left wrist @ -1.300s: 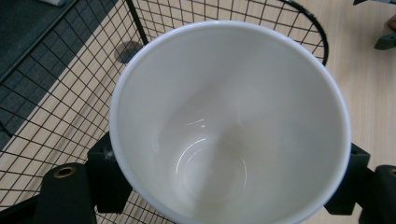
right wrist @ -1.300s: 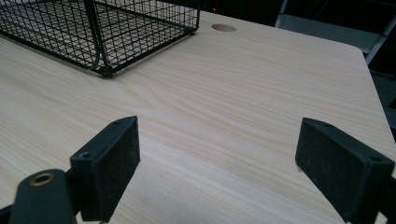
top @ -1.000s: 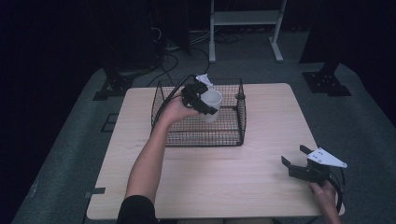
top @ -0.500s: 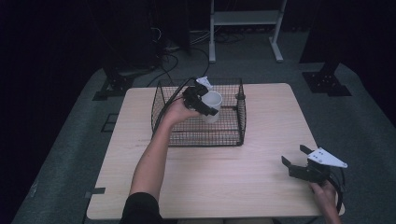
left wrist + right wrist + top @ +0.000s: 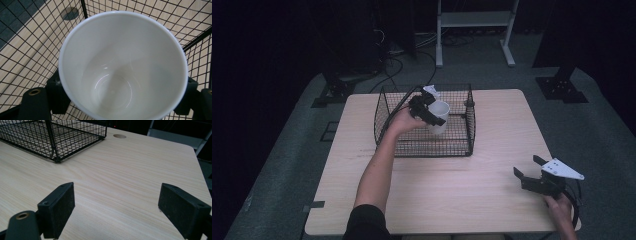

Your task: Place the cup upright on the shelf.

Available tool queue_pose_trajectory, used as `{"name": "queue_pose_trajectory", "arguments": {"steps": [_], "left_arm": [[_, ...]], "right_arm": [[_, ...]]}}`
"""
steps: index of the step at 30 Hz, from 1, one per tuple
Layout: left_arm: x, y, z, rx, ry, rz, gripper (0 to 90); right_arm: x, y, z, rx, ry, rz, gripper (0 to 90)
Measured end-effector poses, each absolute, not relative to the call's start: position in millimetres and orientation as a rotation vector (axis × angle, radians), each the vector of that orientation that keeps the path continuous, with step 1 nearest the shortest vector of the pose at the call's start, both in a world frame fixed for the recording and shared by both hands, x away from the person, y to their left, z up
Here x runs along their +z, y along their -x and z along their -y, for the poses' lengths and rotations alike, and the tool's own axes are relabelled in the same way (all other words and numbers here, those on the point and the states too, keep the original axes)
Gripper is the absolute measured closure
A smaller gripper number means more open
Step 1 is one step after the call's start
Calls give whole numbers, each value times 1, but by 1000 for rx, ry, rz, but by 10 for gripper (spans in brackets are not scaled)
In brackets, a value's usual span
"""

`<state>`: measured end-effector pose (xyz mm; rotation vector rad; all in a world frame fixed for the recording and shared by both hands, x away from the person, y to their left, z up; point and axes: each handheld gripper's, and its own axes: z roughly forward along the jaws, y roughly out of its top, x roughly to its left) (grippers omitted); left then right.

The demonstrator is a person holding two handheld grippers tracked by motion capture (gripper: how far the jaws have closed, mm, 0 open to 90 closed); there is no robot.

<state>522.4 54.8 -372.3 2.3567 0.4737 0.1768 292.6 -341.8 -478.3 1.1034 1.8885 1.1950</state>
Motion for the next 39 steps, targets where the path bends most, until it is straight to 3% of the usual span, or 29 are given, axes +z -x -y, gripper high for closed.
{"name": "queue_pose_trajectory", "arguments": {"steps": [39], "left_arm": [[-402,-532,-45,129,-2440,-492,211]], "right_arm": [[-478,-292,342,1196,-1100,-1891,131]]}}
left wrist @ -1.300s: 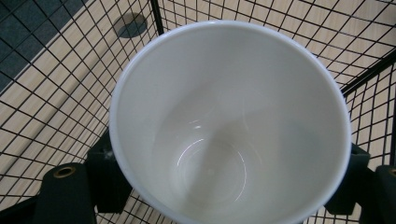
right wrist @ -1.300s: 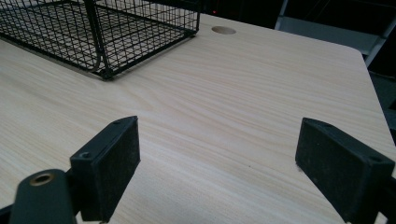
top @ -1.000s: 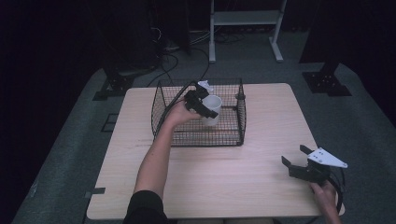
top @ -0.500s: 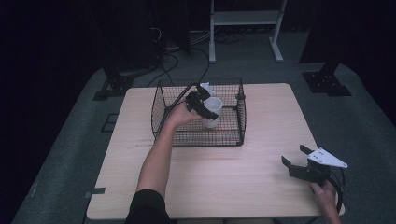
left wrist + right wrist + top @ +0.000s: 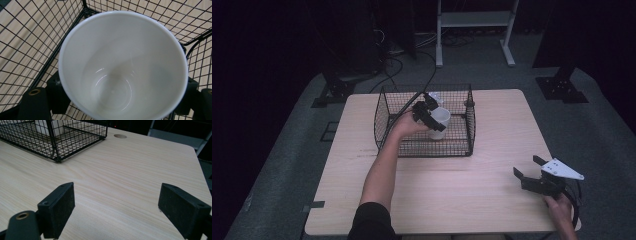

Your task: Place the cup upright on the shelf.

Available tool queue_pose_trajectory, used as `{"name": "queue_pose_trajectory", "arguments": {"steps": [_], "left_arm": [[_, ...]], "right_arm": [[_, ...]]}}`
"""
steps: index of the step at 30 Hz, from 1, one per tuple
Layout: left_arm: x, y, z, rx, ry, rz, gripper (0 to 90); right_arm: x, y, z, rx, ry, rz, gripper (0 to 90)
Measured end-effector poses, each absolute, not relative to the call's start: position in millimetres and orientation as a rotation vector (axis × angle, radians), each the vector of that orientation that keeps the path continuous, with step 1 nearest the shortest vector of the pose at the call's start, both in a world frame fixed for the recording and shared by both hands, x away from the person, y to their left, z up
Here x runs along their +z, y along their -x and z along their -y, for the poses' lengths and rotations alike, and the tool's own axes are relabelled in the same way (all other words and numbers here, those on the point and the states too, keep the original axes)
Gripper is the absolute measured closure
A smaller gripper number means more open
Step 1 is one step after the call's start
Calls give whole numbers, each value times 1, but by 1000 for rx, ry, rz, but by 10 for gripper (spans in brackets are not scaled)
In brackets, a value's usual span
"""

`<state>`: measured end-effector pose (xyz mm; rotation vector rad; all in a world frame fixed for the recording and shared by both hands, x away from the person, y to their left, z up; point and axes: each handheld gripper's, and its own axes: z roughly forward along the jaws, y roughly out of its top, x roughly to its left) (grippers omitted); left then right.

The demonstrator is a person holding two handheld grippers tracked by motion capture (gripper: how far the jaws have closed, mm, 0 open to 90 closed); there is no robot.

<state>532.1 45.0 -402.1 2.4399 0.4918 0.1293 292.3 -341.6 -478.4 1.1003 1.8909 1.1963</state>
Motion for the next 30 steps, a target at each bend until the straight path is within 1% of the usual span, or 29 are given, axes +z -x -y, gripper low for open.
{"name": "queue_pose_trajectory", "arguments": {"steps": [5,14,20,22,30], "left_arm": [[-406,-533,-46,122,-2441,-503,211],[-410,-531,-57,153,-2445,-517,208],[-409,-530,-62,142,-2446,-533,208],[-409,-531,-63,121,-2438,-536,204],[-401,-528,-65,135,-2399,-525,130]], "right_arm": [[-478,-292,342,1197,-1100,-1890,131],[-479,-292,341,1194,-1100,-1893,131],[-478,-292,341,1193,-1098,-1893,131],[-478,-292,341,1192,-1099,-1894,131],[-479,-292,341,1190,-1098,-1895,131]]}}
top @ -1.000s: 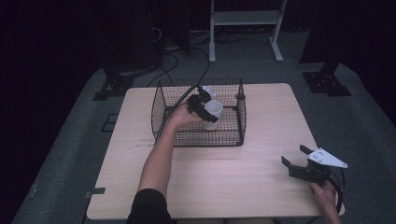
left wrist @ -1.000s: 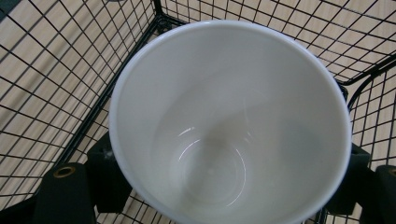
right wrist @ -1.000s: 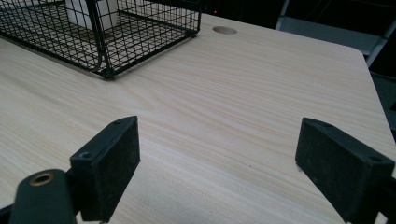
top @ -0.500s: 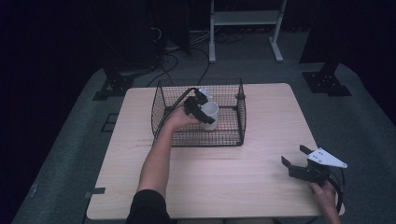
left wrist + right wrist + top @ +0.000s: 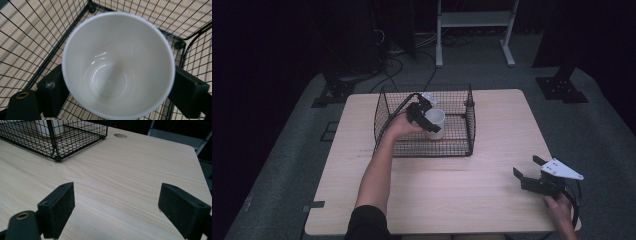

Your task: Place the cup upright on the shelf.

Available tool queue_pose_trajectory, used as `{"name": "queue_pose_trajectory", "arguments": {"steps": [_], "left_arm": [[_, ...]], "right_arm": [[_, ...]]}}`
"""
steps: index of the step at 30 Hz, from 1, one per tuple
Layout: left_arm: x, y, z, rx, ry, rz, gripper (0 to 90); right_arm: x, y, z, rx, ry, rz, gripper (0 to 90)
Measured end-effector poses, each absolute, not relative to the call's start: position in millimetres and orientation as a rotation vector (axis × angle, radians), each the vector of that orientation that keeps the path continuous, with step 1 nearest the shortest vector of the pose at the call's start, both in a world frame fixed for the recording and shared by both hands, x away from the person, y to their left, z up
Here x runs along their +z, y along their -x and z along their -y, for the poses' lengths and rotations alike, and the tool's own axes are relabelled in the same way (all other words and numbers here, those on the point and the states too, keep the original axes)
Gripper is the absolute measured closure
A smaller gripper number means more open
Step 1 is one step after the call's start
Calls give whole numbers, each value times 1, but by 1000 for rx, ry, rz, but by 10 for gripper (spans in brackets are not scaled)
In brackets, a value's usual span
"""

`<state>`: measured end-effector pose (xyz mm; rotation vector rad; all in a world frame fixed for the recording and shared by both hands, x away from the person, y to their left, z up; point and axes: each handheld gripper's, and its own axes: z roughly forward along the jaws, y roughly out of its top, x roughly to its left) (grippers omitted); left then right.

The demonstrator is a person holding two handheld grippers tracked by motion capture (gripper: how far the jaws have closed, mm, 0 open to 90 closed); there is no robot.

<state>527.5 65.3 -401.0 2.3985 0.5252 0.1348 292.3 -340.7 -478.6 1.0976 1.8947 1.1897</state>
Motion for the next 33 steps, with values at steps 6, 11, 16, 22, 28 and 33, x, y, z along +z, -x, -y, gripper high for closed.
{"name": "queue_pose_trajectory", "arguments": {"steps": [6,11,16,22,28,33], "left_arm": [[-392,-523,-69,164,-2389,-528,73],[-381,-517,-71,195,-2357,-494,74],[-374,-512,-73,217,-2339,-485,73],[-366,-502,-77,251,-2332,-459,74],[-359,-490,-83,273,-2297,-459,73],[-354,-479,-88,289,-2275,-452,73]], "right_arm": [[-478,-292,341,1189,-1099,-1895,131],[-479,-292,341,1190,-1096,-1894,131],[-479,-292,341,1186,-1098,-1891,131],[-479,-292,341,1186,-1101,-1890,131],[-479,-292,341,1188,-1102,-1891,131],[-479,-292,341,1189,-1102,-1890,131]]}}
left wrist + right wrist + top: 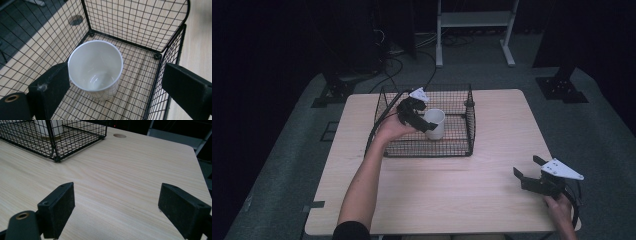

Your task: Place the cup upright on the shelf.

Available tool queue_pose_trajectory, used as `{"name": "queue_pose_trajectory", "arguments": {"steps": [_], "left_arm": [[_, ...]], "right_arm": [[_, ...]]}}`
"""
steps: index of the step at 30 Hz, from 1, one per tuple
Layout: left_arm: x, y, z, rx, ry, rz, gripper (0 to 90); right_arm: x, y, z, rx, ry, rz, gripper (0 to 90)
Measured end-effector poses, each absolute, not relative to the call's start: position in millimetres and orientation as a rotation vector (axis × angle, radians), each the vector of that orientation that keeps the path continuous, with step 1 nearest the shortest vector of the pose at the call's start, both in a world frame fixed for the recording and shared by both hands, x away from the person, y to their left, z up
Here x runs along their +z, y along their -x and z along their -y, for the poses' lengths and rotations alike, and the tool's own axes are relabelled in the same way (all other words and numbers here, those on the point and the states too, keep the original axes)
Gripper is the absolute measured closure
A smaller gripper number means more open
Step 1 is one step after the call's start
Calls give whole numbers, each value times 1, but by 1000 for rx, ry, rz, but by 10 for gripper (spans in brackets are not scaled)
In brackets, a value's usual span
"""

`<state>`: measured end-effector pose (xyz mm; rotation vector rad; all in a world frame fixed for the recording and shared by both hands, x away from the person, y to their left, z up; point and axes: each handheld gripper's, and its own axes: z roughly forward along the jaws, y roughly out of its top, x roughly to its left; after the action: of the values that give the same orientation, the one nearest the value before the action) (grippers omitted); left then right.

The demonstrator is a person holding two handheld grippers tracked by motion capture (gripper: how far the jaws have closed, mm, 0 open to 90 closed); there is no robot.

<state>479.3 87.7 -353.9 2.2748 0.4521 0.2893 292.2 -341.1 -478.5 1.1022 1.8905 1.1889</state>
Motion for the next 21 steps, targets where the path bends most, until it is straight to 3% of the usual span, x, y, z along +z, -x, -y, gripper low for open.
{"name": "queue_pose_trajectory", "arguments": {"steps": [21], "left_arm": [[-346,-442,-103,321,-2223,-433,73]], "right_arm": [[-479,-292,341,1182,-1108,-1893,131]]}}
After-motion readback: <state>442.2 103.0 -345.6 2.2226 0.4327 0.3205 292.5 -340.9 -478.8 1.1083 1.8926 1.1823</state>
